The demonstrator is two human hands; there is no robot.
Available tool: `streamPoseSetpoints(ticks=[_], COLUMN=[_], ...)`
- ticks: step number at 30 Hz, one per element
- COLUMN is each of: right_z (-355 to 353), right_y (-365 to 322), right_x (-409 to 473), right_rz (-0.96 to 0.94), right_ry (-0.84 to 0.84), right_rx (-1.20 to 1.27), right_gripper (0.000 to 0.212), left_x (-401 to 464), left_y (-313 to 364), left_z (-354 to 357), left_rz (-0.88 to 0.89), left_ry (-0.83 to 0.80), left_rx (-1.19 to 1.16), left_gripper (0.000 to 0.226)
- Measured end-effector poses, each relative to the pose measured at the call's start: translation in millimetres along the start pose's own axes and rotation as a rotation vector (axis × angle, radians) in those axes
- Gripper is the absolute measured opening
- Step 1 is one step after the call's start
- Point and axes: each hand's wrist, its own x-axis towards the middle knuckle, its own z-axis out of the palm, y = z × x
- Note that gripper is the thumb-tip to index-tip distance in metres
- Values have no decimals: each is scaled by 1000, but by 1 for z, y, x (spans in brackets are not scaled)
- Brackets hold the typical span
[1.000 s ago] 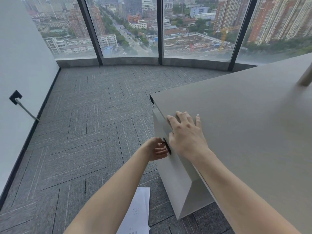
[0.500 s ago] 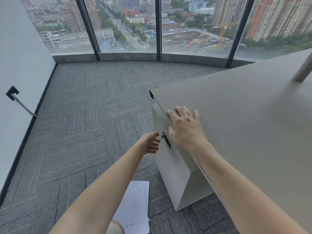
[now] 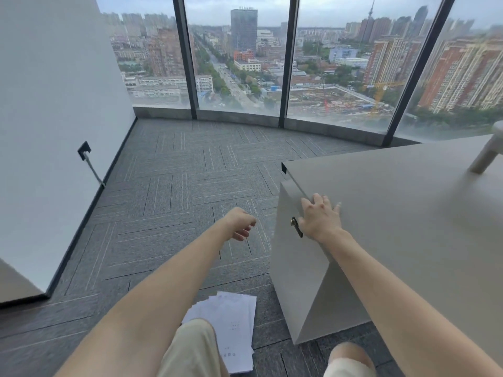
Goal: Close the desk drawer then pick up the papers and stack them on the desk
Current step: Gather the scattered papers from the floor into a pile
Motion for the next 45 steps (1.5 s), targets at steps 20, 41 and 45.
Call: streamPoseSetpoints(ticks=[20,41,45], right_z=[-10,261,339], right_y=[-164,-197,-192], right_x=[-137,55,81], right_rz=[-357,-244,-104], right_ry=[-59,-623,-729], right_rx=[157,224,317], right_gripper=[53,47,42], left_x=[-168,70,109], left_y=[-122,-314,-369], left_z=[-109,-30,-3], left_rz=[-28,-551,-654], left_ry=[306,179,178], left_rx=[-177,-385,-379], left_gripper=[24,10,16])
